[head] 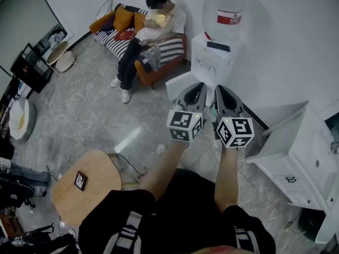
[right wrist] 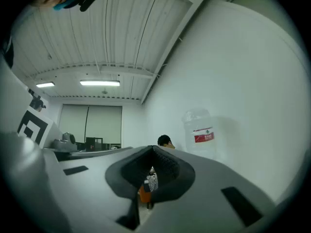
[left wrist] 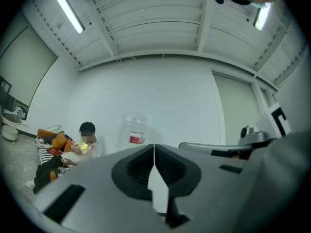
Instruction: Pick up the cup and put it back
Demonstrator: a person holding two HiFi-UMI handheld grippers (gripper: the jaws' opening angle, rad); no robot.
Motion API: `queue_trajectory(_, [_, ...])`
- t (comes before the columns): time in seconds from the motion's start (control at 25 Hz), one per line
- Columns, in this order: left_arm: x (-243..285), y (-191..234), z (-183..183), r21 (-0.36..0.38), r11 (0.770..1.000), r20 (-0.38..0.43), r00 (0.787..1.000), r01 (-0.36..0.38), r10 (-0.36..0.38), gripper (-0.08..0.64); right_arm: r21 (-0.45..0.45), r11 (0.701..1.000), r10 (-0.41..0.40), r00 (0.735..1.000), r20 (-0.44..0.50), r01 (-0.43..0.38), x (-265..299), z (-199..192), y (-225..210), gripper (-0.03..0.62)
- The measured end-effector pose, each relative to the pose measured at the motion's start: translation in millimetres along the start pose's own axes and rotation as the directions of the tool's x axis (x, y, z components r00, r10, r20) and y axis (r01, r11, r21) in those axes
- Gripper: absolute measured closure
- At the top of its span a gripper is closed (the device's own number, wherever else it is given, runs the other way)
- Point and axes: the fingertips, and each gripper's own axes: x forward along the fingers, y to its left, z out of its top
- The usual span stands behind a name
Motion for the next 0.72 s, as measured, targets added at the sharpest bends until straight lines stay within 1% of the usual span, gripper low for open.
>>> queue_trajectory(0.2, [2.6, 0.4, 1.0, -0.001, 1.0, -0.004, 1.0, 0.003, -0.003, 0.546, 0.006, 1.0, 0.0, 1.0, 0.003, 0.0, 1.2, 1.4, -1.4, 0.581])
queue_trajectory(0.36, [6.1, 0.5, 1.5, 0.002, 1.0, -0.009, 1.0, 0.005, -0.005, 0.546, 0.049, 0.999, -0.003, 0.999, 0.041, 0.001, 1.4, 5.7, -6.2, 0.581])
queue_trajectory(0.6, [14.3, 3.2, 1.2, 0.014, 1.0, -0.018, 1.0, 0.013, -0.013, 0.546, 0.065, 0.998, -0.019, 0.999, 0.048, 0.016, 7.2, 6.8, -17.5, 0.581])
queue_trajectory(0.72, [11.6, 9.0, 0.8, 0.012, 1.0, -0.028, 1.0, 0.006, -0.006, 0.546, 0.102, 0.994, -0.033, 0.998, 0.059, 0.027, 12.0, 7.2, -25.3, 0.581])
